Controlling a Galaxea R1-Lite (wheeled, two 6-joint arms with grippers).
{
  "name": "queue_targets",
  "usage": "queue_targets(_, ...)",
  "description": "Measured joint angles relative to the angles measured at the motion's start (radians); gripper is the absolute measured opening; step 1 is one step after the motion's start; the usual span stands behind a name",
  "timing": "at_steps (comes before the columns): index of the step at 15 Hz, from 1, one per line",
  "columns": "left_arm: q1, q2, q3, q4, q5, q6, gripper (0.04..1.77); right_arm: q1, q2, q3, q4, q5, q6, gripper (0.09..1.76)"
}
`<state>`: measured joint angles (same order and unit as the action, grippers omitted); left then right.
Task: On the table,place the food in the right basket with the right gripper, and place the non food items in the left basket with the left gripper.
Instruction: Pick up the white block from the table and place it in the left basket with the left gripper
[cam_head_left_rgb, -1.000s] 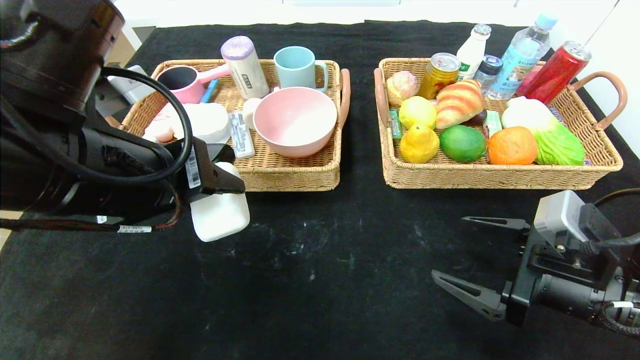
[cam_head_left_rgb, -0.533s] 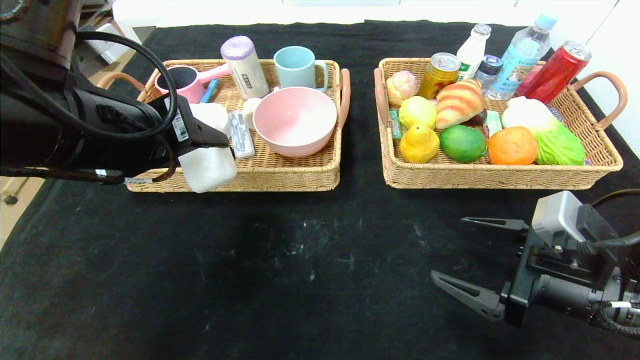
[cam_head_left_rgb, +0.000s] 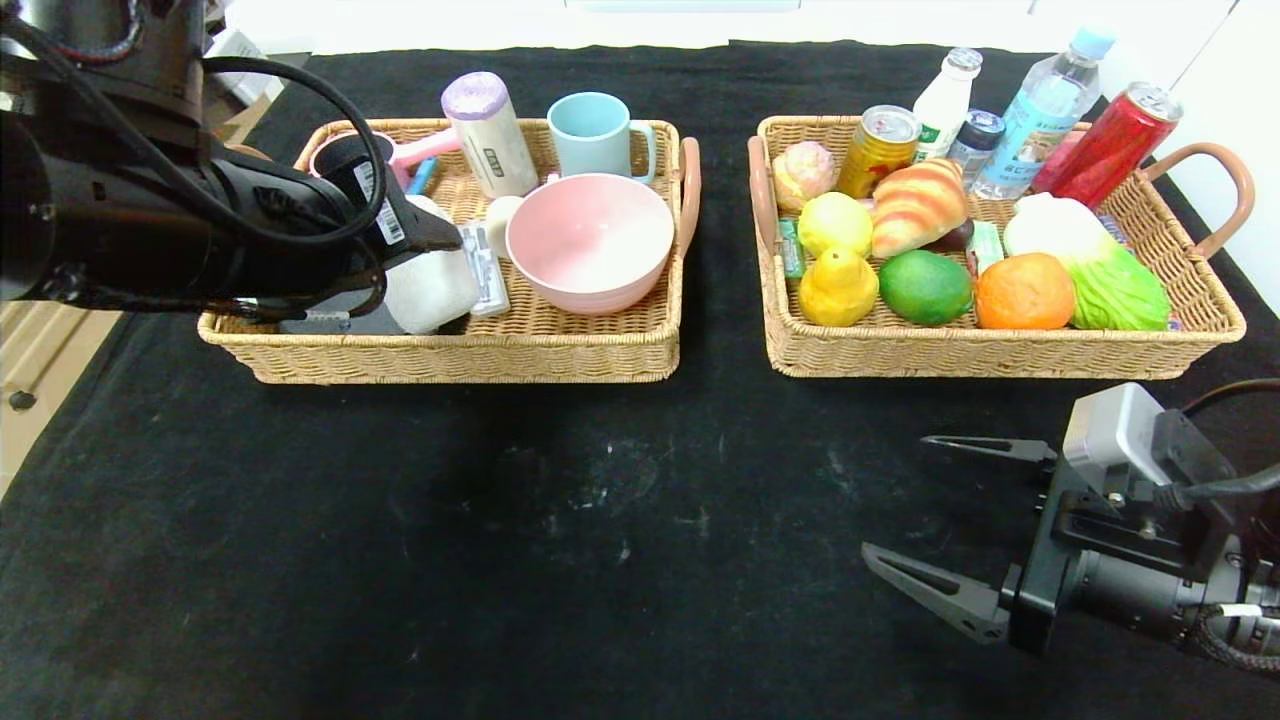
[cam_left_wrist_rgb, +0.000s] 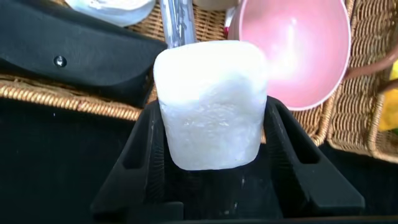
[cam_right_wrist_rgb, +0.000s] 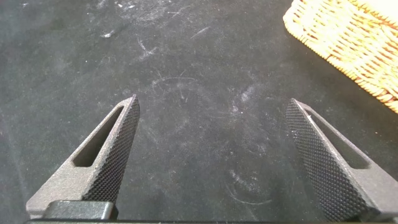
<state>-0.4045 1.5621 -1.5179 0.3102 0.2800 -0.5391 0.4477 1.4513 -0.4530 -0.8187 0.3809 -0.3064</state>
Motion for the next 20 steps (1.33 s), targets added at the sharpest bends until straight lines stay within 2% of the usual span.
queue_targets(7,0.079,0.084,-0.002,-0.167,-0.001,0.009,0.98,0.000,-0.002,0.000,0.000,0.000,0.000,1.71)
queue_targets(20,0.084,0.126,-0.010,-0.176,0.001,0.036,0.98,0.000,-0.004,0.004,0.000,-0.001,-0.012,1.71)
